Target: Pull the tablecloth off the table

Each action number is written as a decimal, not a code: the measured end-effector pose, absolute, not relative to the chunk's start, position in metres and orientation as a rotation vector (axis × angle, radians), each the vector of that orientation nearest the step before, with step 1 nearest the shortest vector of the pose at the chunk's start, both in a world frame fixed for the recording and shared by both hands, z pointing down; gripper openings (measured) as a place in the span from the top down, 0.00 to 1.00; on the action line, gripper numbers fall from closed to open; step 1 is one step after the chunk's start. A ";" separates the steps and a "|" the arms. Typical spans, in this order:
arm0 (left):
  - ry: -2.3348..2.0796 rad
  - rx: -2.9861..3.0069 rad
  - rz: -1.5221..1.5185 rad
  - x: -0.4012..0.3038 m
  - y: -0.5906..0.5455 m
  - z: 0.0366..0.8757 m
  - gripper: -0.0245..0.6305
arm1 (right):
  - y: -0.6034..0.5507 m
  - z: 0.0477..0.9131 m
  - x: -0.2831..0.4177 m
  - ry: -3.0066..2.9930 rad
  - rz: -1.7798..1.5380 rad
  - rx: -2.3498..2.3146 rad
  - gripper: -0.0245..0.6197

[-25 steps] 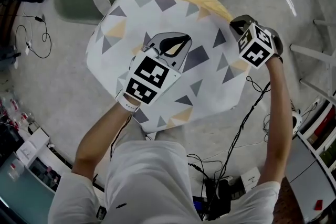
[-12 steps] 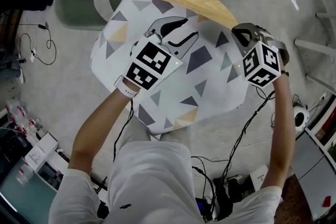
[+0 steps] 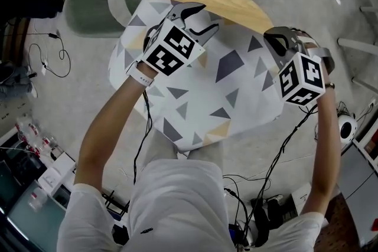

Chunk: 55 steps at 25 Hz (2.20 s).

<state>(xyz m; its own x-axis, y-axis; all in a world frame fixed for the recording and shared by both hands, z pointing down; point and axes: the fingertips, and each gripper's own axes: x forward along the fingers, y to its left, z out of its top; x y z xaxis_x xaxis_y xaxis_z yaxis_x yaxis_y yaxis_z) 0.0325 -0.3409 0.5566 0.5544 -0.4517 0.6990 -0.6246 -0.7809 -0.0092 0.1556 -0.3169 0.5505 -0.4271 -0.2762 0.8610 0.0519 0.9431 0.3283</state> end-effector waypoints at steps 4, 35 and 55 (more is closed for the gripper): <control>-0.803 2.579 1.156 0.029 -0.348 0.570 0.63 | -0.315 0.551 0.157 -1.980 -0.373 0.165 0.95; -0.588 2.561 1.423 -0.024 -0.328 0.586 0.95 | -0.299 0.527 0.148 -1.997 -0.163 0.492 0.95; -0.726 2.697 1.213 -0.080 -0.166 0.424 0.95 | -0.136 0.378 0.095 -2.005 -0.193 0.752 0.95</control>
<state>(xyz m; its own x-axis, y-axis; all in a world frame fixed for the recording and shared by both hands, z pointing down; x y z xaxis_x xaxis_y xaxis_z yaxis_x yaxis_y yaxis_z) -0.0801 -0.1664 0.4239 0.5701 -0.3831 0.7268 -0.4598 -0.8819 -0.1041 0.0949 -0.1361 0.3782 -0.3579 -0.5800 0.7318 -0.4296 0.7981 0.4225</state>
